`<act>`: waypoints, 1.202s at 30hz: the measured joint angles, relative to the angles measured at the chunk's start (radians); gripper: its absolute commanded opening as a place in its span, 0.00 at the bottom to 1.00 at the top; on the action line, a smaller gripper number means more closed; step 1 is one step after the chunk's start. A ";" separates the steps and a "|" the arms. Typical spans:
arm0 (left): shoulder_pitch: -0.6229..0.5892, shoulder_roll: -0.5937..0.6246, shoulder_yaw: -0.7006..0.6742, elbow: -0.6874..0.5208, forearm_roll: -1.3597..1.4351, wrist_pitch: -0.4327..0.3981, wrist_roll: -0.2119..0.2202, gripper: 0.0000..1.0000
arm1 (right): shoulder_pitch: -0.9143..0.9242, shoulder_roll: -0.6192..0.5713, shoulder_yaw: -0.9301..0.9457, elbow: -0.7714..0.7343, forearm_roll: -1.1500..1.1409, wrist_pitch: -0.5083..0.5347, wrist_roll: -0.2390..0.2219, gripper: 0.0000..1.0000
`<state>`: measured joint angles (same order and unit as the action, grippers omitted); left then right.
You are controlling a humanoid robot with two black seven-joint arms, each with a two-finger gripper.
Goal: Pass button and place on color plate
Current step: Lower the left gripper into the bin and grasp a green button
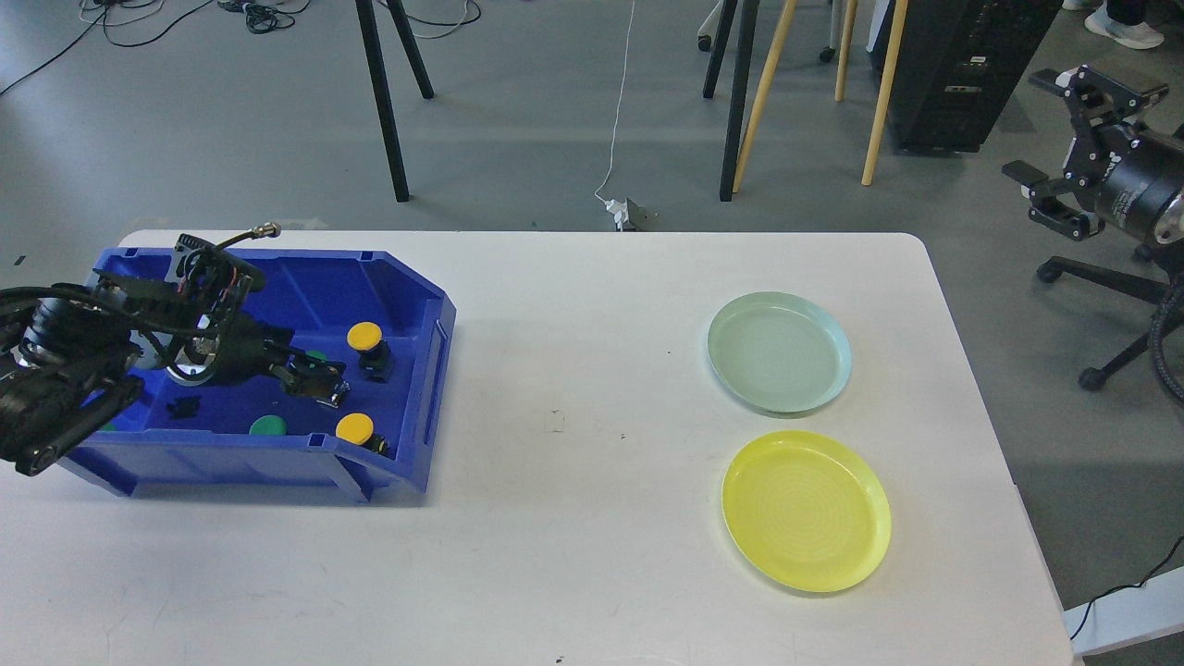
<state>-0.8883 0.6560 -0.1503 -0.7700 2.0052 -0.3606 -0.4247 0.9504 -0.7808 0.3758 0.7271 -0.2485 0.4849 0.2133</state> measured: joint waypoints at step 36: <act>-0.006 0.003 0.017 0.005 0.000 -0.005 -0.011 0.37 | -0.005 0.001 0.000 -0.001 -0.021 -0.005 -0.002 0.99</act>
<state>-0.8943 0.6593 -0.1335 -0.7646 2.0048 -0.3652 -0.4356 0.9458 -0.7797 0.3758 0.7258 -0.2691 0.4801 0.2117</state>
